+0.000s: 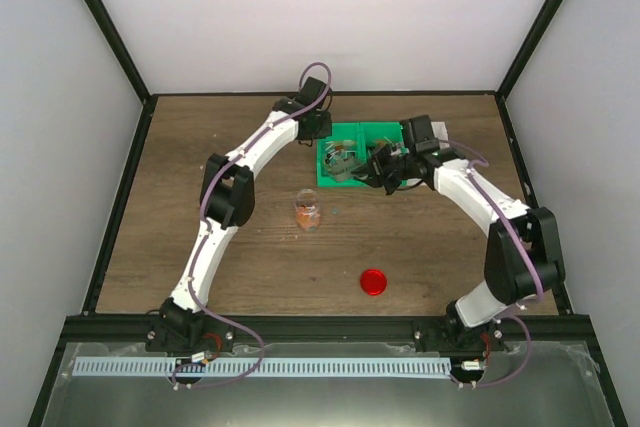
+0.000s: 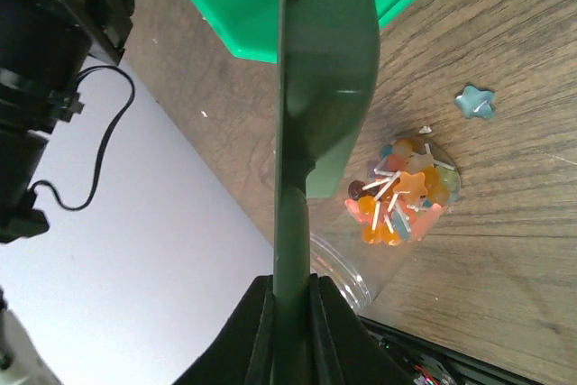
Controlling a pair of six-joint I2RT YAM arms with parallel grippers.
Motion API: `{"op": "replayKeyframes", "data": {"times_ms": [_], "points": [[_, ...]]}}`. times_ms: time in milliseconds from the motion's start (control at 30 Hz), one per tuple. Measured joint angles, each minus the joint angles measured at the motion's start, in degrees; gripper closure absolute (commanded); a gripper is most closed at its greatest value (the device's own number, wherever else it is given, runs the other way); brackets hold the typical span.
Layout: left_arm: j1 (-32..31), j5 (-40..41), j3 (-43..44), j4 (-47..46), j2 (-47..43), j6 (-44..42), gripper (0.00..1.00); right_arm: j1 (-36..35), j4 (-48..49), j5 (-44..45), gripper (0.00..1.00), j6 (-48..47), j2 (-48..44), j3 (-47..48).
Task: Pack the candies
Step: Scoop the fake candies from the storage box.
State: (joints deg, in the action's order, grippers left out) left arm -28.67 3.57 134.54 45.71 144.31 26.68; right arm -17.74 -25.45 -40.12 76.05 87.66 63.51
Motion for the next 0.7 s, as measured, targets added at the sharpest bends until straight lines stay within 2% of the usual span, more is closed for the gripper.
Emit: {"op": "replayKeyframes", "data": {"times_ms": [233,700], "points": [[0.0,0.0,-3.0,-2.4,-1.3,0.7,0.96,-1.6,-2.4,3.4,0.99,5.8,2.3,2.6],[-0.5,3.2,-8.0,-4.1,-4.0,3.4,0.96,-2.4,-11.3,4.8,0.99,12.7,13.9,16.4]]}}
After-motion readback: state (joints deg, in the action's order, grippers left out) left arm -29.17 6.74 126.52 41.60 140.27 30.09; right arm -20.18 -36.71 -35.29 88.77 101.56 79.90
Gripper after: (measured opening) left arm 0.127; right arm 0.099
